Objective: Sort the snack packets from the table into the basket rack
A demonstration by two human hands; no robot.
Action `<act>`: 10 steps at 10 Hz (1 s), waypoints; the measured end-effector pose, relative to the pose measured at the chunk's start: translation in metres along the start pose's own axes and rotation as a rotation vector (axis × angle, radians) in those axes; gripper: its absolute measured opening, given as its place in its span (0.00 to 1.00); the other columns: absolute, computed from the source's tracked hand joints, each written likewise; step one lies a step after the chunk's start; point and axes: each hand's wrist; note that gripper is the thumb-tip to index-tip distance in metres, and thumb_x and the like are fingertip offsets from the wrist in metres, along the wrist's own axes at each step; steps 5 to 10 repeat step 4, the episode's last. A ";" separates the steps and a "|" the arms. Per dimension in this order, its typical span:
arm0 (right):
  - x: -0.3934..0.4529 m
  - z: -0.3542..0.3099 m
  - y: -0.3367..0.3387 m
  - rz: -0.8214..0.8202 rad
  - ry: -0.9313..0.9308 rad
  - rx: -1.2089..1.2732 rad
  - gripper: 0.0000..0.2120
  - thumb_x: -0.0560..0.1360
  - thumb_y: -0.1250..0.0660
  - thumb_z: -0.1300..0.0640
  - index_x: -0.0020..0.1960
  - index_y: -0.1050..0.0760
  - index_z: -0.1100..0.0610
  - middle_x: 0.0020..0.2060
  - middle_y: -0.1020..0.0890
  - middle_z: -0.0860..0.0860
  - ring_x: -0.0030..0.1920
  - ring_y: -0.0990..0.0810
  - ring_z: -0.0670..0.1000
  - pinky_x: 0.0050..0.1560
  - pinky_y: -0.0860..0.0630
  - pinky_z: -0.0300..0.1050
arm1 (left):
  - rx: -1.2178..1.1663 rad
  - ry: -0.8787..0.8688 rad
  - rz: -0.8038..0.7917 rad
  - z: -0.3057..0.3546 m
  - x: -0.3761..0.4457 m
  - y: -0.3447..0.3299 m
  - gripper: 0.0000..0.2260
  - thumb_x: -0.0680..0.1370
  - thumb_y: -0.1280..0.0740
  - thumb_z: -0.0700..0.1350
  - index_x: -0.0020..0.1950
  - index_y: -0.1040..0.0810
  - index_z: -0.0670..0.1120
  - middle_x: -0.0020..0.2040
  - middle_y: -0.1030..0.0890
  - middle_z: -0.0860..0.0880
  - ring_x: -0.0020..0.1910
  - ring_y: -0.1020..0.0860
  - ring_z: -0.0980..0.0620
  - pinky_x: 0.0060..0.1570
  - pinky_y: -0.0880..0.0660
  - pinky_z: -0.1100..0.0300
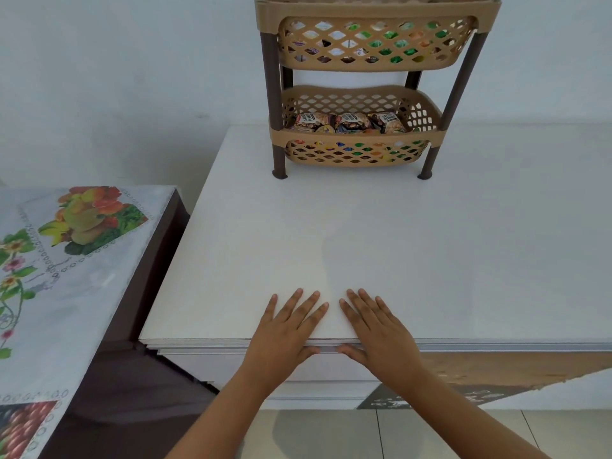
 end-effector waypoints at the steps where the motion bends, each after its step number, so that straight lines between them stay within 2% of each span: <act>1: -0.002 -0.004 0.007 -0.013 -0.002 -0.011 0.35 0.77 0.59 0.36 0.67 0.29 0.57 0.66 0.26 0.55 0.67 0.28 0.55 0.71 0.39 0.51 | 0.004 0.036 -0.003 0.002 -0.001 0.003 0.34 0.65 0.28 0.62 0.67 0.29 0.51 0.67 0.26 0.50 0.66 0.28 0.47 0.58 0.26 0.41; 2: -0.005 -0.006 0.012 -0.022 -0.023 -0.013 0.36 0.76 0.58 0.34 0.69 0.33 0.58 0.69 0.29 0.55 0.69 0.31 0.55 0.72 0.53 0.50 | 0.016 0.040 -0.009 0.003 -0.003 0.006 0.33 0.69 0.37 0.67 0.69 0.31 0.51 0.69 0.29 0.50 0.68 0.32 0.47 0.63 0.31 0.41; 3: 0.000 0.006 0.020 0.050 -0.083 0.092 0.38 0.75 0.61 0.33 0.74 0.43 0.57 0.74 0.43 0.54 0.74 0.46 0.56 0.71 0.66 0.48 | 0.004 0.093 0.006 -0.001 0.005 0.011 0.35 0.73 0.51 0.69 0.73 0.37 0.48 0.73 0.35 0.49 0.71 0.37 0.46 0.70 0.43 0.44; 4: 0.006 0.012 0.023 0.130 -0.135 0.104 0.40 0.73 0.64 0.32 0.75 0.50 0.57 0.75 0.52 0.52 0.75 0.56 0.56 0.70 0.70 0.46 | -0.068 0.123 0.042 -0.001 0.012 0.019 0.34 0.75 0.53 0.67 0.74 0.41 0.47 0.74 0.39 0.48 0.74 0.42 0.46 0.70 0.54 0.48; 10: 0.006 0.012 0.023 0.130 -0.135 0.104 0.40 0.73 0.64 0.32 0.75 0.50 0.57 0.75 0.52 0.52 0.75 0.56 0.56 0.70 0.70 0.46 | -0.068 0.123 0.042 -0.001 0.012 0.019 0.34 0.75 0.53 0.67 0.74 0.41 0.47 0.74 0.39 0.48 0.74 0.42 0.46 0.70 0.54 0.48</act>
Point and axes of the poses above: each hand's wrist, its own x-axis towards the middle knuckle, its own y-axis out of the back of the hand, z = x × y
